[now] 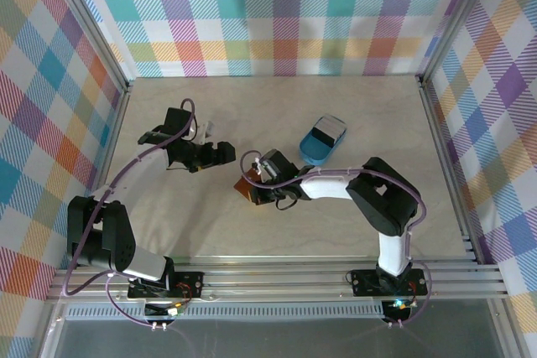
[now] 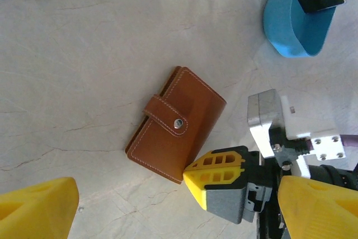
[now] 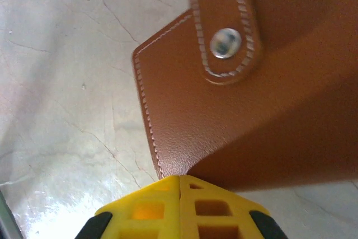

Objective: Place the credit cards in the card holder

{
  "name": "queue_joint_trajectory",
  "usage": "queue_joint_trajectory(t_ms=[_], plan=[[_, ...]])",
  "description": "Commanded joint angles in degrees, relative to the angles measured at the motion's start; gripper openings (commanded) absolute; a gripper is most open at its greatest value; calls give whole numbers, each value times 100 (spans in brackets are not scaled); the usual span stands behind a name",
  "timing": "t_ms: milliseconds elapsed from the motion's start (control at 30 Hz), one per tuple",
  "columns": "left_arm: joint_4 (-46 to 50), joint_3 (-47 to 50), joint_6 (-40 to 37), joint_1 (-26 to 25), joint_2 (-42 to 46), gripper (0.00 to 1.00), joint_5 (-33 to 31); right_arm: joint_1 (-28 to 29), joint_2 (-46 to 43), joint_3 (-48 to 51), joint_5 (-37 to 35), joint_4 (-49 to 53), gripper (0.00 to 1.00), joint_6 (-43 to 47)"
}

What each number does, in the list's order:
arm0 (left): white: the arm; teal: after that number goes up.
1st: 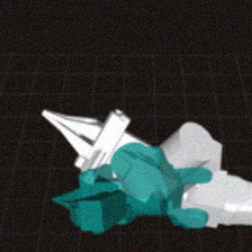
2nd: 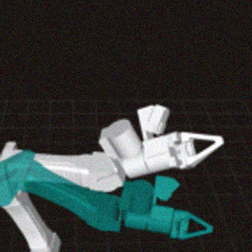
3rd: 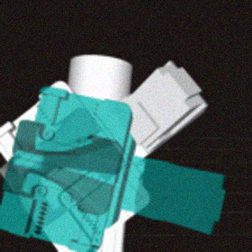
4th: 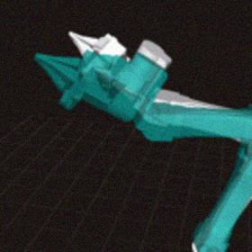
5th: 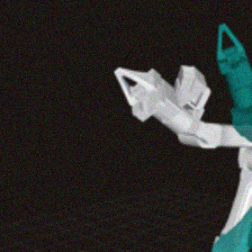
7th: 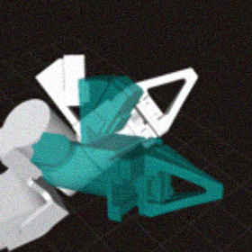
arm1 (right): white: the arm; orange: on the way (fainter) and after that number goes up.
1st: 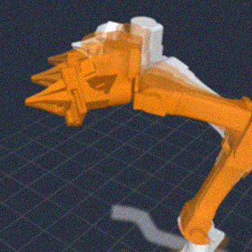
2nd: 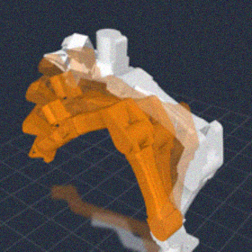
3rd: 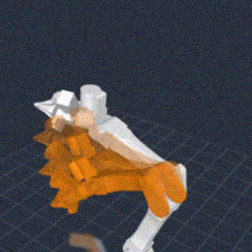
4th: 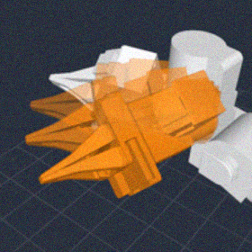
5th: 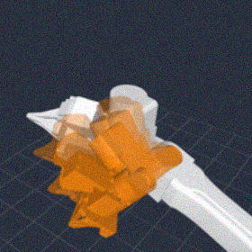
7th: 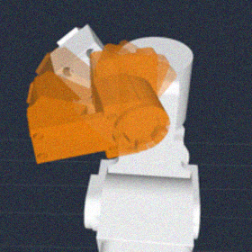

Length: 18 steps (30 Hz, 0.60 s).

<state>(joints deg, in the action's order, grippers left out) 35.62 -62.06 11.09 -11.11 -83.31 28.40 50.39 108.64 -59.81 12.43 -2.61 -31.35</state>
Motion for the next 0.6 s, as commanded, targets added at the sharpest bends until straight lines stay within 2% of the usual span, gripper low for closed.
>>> queue_joint_trajectory(t_ms=[0,367,567], plan=[[-63,89,82,52,-10,92,-54,73,187,-223,-142,-191,0,-132],[-98,107,139,74,-63,92,-45,155,-343,-20,-381,-530,0,-87],[-98,123,148,83,-30,92,-68,155,55,-517,-574,-345,0,-106]])
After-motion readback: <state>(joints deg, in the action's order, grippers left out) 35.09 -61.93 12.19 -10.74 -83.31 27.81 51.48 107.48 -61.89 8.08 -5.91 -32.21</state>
